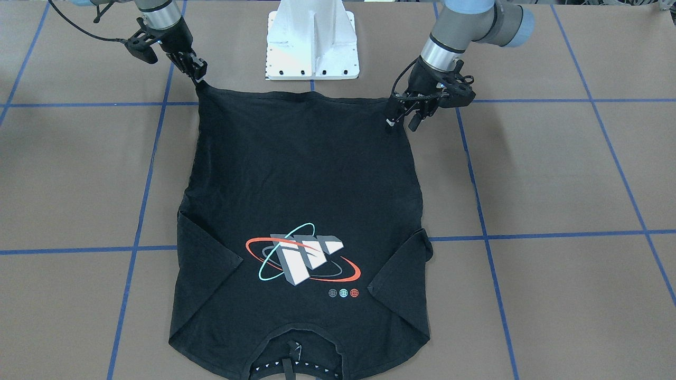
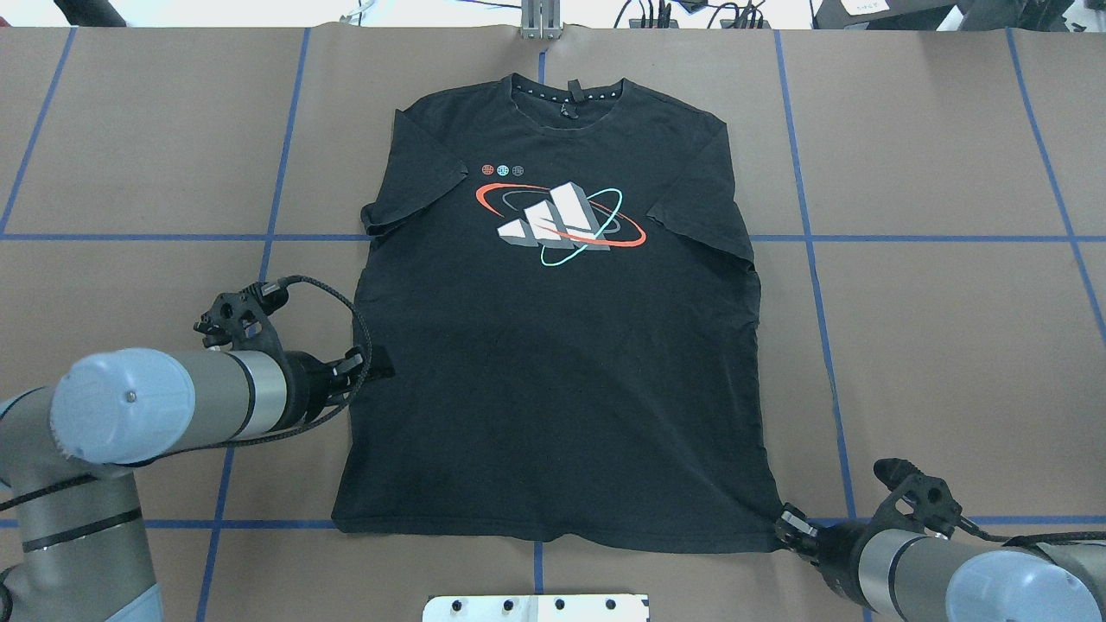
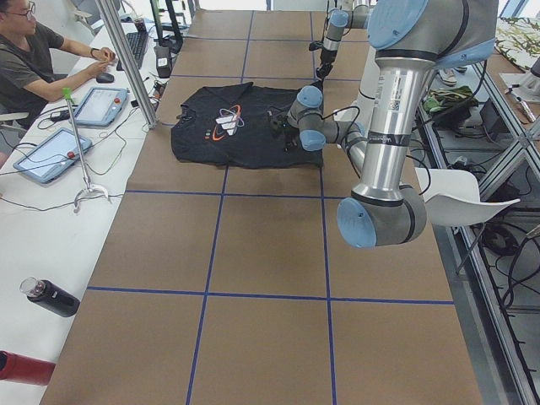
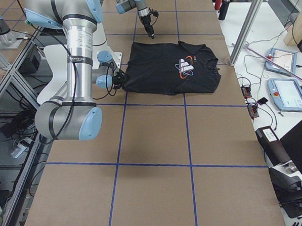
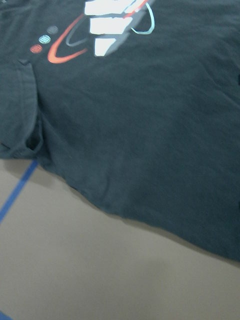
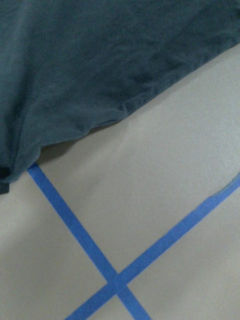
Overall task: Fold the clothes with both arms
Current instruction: 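Move the left gripper to the other near hem corner and grasp both corners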
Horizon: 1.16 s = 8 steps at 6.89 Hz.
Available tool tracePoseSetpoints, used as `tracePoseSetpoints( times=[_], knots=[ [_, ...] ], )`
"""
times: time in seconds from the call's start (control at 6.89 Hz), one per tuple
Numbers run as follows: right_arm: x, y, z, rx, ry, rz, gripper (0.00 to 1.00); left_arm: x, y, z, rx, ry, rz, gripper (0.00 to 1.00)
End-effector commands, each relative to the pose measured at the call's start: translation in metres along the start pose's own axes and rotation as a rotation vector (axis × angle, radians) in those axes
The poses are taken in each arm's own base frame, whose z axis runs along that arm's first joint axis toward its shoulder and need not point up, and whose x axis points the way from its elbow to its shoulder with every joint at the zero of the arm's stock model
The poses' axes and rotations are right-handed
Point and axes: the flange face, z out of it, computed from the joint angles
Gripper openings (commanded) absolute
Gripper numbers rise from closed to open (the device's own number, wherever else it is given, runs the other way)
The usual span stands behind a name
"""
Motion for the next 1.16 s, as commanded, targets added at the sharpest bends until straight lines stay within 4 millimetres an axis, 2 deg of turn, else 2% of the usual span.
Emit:
tracePoseSetpoints(
  times=[0.0, 0.15, 0.29, 0.44, 1.02],
  knots=[
    [-0.003, -0.001, -0.001, -0.007, -0.001, 0.005, 0.00, -0.036, 0.056, 0.009, -0.022, -0.048, 0.072, 0.77],
    [-0.004, 0.000, -0.001, -0.009, -0.004, 0.007, 0.00, -0.037, 0.064, 0.009, -0.002, -0.043, 0.080, 0.74],
    [-0.005, 0.000, -0.002, -0.012, -0.005, 0.008, 0.00, -0.053, 0.072, 0.011, -0.012, -0.062, 0.093, 0.73],
    [-0.005, 0.000, -0.001, -0.011, -0.004, 0.007, 0.00, -0.060, 0.074, 0.009, 0.002, -0.045, 0.099, 0.71],
    [-0.006, 0.001, -0.001, -0.012, -0.005, 0.008, 0.00, -0.064, 0.092, 0.012, -0.030, -0.054, 0.113, 0.67]
  ],
)
